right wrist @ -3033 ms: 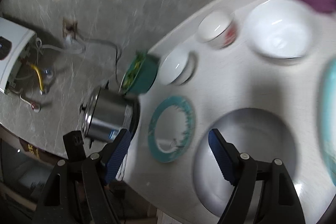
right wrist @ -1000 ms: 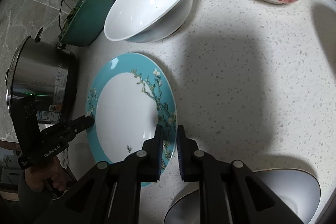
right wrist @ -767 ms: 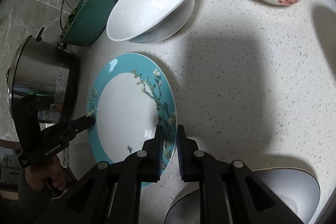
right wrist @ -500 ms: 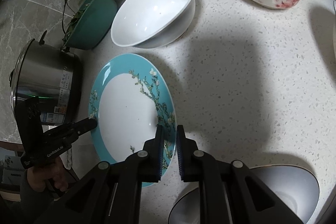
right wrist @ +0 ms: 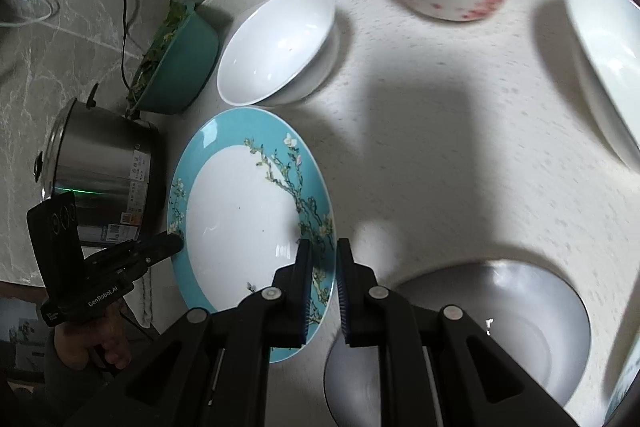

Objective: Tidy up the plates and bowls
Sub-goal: 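Lift the teal floral plate and lower it onto the grey-rimmed plate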

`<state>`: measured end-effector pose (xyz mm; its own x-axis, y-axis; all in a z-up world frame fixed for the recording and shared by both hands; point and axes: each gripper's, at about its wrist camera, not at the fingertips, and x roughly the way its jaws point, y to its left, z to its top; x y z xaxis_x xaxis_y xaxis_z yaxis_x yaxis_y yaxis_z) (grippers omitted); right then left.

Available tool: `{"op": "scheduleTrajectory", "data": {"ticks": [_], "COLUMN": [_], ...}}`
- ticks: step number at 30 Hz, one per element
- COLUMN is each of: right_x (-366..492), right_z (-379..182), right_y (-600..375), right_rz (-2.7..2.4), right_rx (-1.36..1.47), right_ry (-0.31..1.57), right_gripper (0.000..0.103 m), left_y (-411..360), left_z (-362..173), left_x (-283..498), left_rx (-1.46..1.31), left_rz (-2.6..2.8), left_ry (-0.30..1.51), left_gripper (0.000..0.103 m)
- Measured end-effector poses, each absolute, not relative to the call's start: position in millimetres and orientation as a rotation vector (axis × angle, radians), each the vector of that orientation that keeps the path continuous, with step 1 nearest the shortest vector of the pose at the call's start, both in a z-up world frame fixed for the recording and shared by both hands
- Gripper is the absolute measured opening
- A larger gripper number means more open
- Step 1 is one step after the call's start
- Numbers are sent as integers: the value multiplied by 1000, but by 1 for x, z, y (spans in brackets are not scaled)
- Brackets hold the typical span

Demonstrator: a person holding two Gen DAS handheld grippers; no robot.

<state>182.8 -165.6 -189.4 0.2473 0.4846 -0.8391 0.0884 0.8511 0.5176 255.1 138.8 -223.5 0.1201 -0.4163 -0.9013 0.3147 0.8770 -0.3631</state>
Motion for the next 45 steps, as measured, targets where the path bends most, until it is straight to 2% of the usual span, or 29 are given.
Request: {"op": "scheduleTrajectory", "data": {"ticks": [9, 19, 28, 45], "right_x": [123, 66, 49, 49], "right_z": [-173, -185, -200, -222], "right_y": [-215, -274, -307, -305], "right_rz": [209, 188, 183, 160], "right_rx": [599, 641, 646, 594], "right_ry": [1265, 1280, 1284, 1303], "right_gripper": [14, 14, 14, 14], "left_y": [83, 14, -16, -43], "left_z": [-204, -206, -224, -251], "left_x": [227, 171, 142, 143], "left_rx": [-46, -11, 21, 103], "left_rz": [-638, -637, -631, -606], "left_ry": [1349, 1366, 1385, 1394], "left_gripper": [13, 13, 13, 14]}}
